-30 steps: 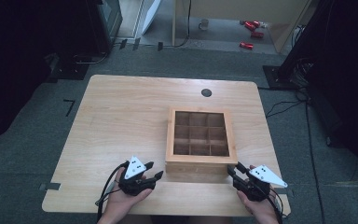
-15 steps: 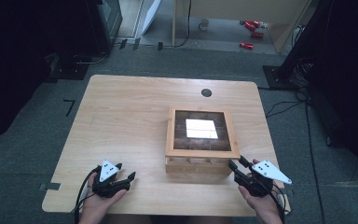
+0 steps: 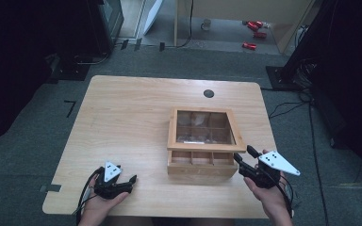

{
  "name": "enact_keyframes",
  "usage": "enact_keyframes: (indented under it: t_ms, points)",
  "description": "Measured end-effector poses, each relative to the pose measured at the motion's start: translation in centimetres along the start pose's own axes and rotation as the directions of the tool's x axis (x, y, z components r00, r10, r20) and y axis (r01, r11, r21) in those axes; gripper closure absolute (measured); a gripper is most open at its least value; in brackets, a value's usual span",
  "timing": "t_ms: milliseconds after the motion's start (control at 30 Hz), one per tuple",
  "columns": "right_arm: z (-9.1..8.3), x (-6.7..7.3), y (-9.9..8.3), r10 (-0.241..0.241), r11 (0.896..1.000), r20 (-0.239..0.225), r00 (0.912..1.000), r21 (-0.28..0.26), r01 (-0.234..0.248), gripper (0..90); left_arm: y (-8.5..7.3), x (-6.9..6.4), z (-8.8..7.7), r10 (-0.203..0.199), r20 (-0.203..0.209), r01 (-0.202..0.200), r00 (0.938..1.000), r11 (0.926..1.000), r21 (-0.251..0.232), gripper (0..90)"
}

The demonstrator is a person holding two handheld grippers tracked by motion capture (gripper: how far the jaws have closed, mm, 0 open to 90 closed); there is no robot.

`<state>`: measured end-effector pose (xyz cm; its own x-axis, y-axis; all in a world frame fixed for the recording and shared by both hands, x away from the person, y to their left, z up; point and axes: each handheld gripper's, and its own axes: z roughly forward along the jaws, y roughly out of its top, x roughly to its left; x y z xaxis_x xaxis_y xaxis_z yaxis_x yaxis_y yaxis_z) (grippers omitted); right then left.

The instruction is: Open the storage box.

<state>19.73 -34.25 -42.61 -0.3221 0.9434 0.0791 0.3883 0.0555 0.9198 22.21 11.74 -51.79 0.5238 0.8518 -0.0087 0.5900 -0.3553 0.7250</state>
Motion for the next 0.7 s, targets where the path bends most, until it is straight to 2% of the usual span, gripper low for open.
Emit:
enact_keyframes:
  t_ms: [133,200,700]
  points:
    - [0.3,-0.2,1.2,-0.004,1.0,0.006,1.0,-0.01,0.004,43.9,0.0,0.0,0.0,-0.004,0.0,0.004,1.0,1.0,-0.003,26.7]
    - [0.6,-0.3,1.9,-0.024,1.0,0.017,0.9996,-0.008,0.024,43.9,0.0,0.0,0.0,-0.005,0.001,0.005,1.0,1.0,-0.002,26.8]
    - [2.6,-0.9,5.2,-0.063,0.997,0.056,0.9965,-0.036,0.065,43.7,0.0,0.2,-0.1,-0.017,0.027,0.017,0.9995,0.9998,-0.01,27.0]
